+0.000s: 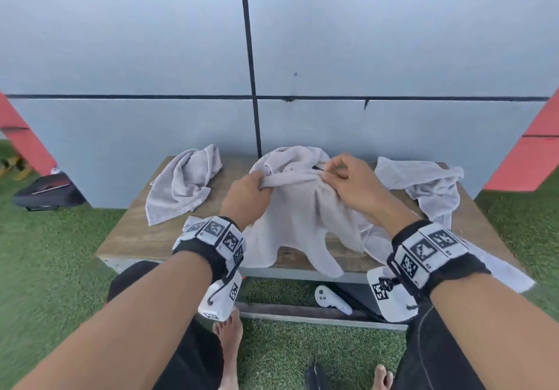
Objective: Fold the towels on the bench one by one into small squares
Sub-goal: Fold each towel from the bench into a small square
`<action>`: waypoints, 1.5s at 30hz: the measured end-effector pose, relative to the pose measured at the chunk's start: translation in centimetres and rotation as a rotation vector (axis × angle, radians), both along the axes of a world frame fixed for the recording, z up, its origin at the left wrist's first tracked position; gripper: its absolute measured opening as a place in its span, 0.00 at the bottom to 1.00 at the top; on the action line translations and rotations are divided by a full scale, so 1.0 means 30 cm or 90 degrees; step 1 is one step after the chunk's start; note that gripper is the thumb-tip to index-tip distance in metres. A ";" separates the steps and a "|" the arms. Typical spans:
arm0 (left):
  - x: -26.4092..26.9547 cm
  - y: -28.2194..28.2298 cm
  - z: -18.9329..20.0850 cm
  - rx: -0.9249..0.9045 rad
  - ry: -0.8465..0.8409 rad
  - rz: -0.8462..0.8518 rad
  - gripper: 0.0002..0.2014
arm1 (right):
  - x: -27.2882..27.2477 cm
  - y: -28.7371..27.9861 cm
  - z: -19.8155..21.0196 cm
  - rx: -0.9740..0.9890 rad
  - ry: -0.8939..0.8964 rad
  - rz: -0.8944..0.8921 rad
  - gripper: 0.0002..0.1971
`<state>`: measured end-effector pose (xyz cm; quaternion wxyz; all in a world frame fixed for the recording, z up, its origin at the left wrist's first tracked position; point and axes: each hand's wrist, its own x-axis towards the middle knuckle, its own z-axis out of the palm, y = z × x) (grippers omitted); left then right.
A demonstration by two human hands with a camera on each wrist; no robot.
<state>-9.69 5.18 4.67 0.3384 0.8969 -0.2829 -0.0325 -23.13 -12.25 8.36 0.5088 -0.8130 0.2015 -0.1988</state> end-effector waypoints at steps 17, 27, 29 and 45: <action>-0.077 -0.149 -0.193 -0.215 0.164 -0.164 0.05 | 0.036 -0.054 -0.284 -0.174 0.025 0.082 0.32; -0.028 -0.146 -0.206 -0.183 0.151 -0.178 0.07 | 0.074 -0.074 -0.414 -0.262 -0.087 -0.010 0.05; -0.024 -0.150 -0.213 -0.177 0.154 -0.153 0.12 | 0.061 -0.091 -0.402 -0.238 -0.114 -0.041 0.07; -0.114 -0.239 -0.268 -0.143 0.135 -0.216 0.13 | 0.003 -0.125 -0.379 -0.230 -0.027 0.086 0.09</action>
